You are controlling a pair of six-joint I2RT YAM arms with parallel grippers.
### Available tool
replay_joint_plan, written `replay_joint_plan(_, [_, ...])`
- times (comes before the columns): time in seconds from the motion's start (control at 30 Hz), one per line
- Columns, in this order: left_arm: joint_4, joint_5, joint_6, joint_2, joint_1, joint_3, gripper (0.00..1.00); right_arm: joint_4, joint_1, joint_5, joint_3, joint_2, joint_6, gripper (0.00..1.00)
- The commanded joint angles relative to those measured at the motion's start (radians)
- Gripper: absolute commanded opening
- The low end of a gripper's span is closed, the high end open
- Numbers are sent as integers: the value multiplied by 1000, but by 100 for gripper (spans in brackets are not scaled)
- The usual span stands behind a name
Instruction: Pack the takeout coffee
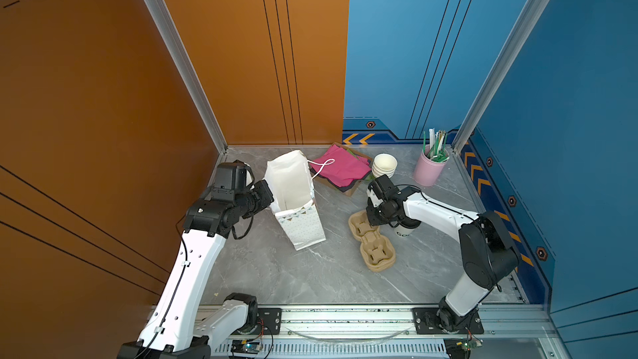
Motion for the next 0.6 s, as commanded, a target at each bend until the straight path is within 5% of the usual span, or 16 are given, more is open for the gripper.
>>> replay_joint_plan(0.0, [1,-42,-74,-51,-42,-52,0,-10,-16,6,-14,6,-20,25])
replay_joint_plan(0.57, [24,-162,-149,-98,-145,-154,0,-92,40,102,91,-138,-22,65])
